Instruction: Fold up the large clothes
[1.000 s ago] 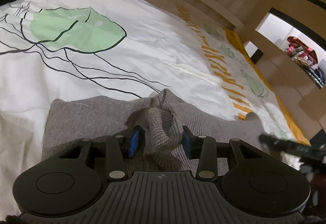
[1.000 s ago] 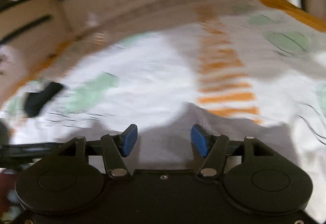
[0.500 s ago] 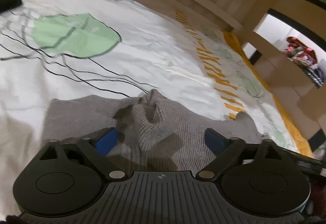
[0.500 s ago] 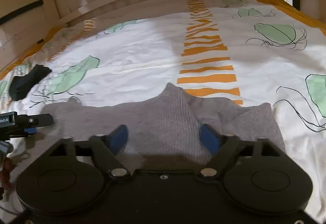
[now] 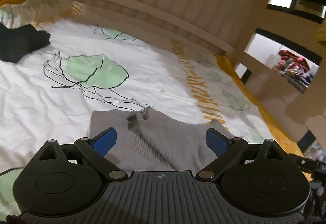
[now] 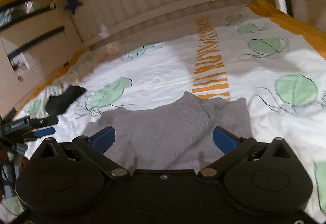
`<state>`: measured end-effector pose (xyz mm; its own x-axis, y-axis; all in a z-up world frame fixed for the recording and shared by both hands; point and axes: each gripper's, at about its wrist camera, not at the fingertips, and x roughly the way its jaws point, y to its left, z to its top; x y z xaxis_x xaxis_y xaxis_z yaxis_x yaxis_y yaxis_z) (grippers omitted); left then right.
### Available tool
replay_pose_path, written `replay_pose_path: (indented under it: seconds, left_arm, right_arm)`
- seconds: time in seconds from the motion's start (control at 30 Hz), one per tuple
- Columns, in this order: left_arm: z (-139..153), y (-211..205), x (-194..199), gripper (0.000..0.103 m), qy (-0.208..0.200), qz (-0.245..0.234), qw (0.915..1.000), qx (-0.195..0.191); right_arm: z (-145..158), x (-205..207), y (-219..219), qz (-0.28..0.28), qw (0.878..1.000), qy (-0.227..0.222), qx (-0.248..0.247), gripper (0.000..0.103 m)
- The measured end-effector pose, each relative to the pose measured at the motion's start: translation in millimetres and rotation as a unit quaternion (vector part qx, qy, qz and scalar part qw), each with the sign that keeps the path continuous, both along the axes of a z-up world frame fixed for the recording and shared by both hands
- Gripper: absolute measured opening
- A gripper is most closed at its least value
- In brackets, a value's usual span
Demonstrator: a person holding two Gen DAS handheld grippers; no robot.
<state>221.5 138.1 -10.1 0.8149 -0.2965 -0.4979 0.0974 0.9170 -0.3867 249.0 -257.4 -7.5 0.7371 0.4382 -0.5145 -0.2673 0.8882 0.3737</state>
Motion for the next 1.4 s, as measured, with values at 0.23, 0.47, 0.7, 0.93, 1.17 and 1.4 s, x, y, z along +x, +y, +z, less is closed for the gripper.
replay_pose_path:
  seconds: [0.23,0.47,0.7,0.93,1.17,1.4]
  left_arm:
    - [3,1,-56,0.095,0.010,-0.028,0.9992,0.028]
    - [-11,-10,-104,0.095,0.043,-0.040,0.9966,0.058]
    - [-35,-15,-140,0.095,0.104,-0.037,0.9902,0.086]
    - [-52,-17,-167,0.095,0.142,-0.038,0.9850,0.091]
    - [-57,-40,-194,0.095,0.144,-0.054,0.9778,0.142]
    - [-60,-42,-194,0.095,0.140,-0.042,0.9808,0.129]
  right_arm:
    - [9,-56,-24,-0.020,1.000,0.014,0.011,0.103]
    - [-6,-105,-37,-0.021,0.998,0.064,-0.003,0.103]
    - [-21,-143,-38,-0.001,0.994,0.104,-0.016,0.103]
    - [-25,-170,-36,0.018,0.993,0.116,-0.027,0.103]
    - [-28,-189,-27,0.046,0.990,0.127,-0.034,0.103]
    - [-32,-193,-25,0.046,0.991,0.128,-0.018,0.103]
